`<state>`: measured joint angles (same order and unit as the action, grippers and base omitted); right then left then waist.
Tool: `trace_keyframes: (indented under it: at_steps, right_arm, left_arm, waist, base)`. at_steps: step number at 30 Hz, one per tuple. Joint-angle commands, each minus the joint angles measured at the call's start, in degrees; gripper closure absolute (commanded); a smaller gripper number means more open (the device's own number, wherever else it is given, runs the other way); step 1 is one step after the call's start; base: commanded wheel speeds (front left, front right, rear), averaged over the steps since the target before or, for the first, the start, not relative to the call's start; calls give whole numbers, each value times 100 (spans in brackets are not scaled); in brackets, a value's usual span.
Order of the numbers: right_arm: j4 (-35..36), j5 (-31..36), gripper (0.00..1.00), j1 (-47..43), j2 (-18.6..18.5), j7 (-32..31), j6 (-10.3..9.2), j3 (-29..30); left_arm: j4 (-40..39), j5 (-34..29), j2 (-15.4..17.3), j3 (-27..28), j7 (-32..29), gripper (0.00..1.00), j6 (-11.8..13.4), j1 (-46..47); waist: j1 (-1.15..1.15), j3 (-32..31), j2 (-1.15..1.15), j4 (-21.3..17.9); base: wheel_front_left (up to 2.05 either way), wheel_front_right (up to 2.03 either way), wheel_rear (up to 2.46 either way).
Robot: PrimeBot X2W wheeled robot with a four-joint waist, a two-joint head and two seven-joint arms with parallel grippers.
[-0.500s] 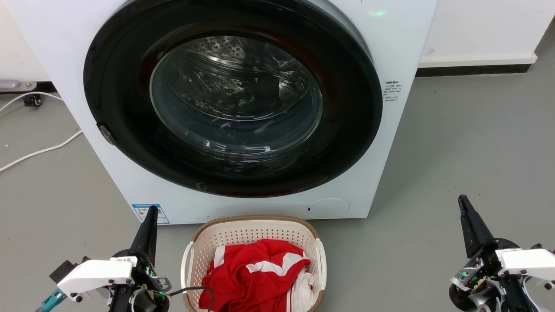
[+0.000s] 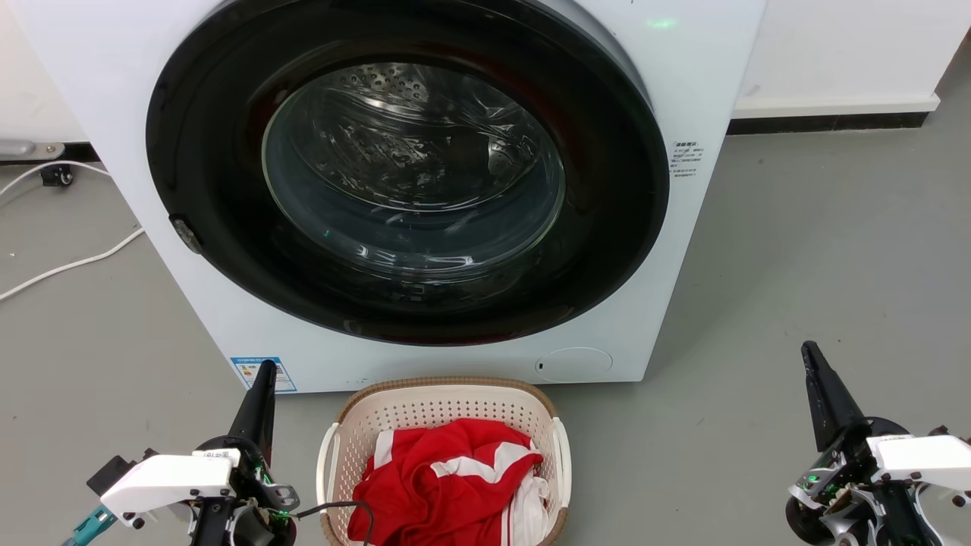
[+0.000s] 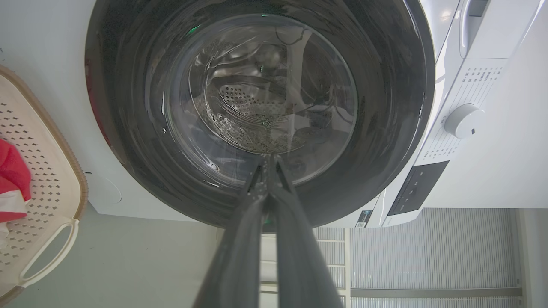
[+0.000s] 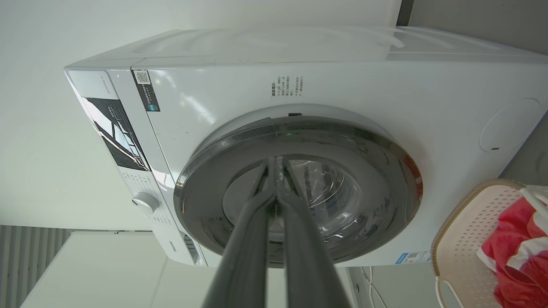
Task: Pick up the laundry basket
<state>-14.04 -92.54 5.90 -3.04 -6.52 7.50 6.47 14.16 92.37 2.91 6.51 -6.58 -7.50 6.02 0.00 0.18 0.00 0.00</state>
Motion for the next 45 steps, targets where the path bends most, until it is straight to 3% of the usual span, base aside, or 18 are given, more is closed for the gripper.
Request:
trace_keyframes:
  at_steps: [1, 27, 28, 36, 45]
  right_arm:
    - [-6, 23, 100, 69, 16, -16, -2, 8]
    - [-6, 27, 100, 69, 19, -19, -2, 11]
    - [-6, 27, 0, 69, 19, -20, -2, 11]
    - [-78, 138, 0, -131, 13, 144, -1, -21]
    - [220, 1220, 0, -155, 12, 395, -1, -7]
  left_arm:
    - [-21, 10, -7, 13, -13, 100, -10, 48]
    - [-21, 10, -7, 13, -12, 100, -10, 48]
    - [-21, 10, -7, 13, -12, 0, -10, 48]
    - [20, -98, -15, -39, 148, 0, 1, -137]
    - [-193, -974, -13, 17, 399, 0, 40, -131]
  waist:
    - [0, 0, 0, 0]
    - [0, 0, 0, 0]
    - [0, 0, 0, 0]
    - [0, 4, 0, 2]
    - [0, 15, 0, 1]
  base:
    - [0, 0, 0]
    - [0, 0, 0]
    - [0, 0, 0]
    - [0, 0, 0]
    - [0, 0, 0]
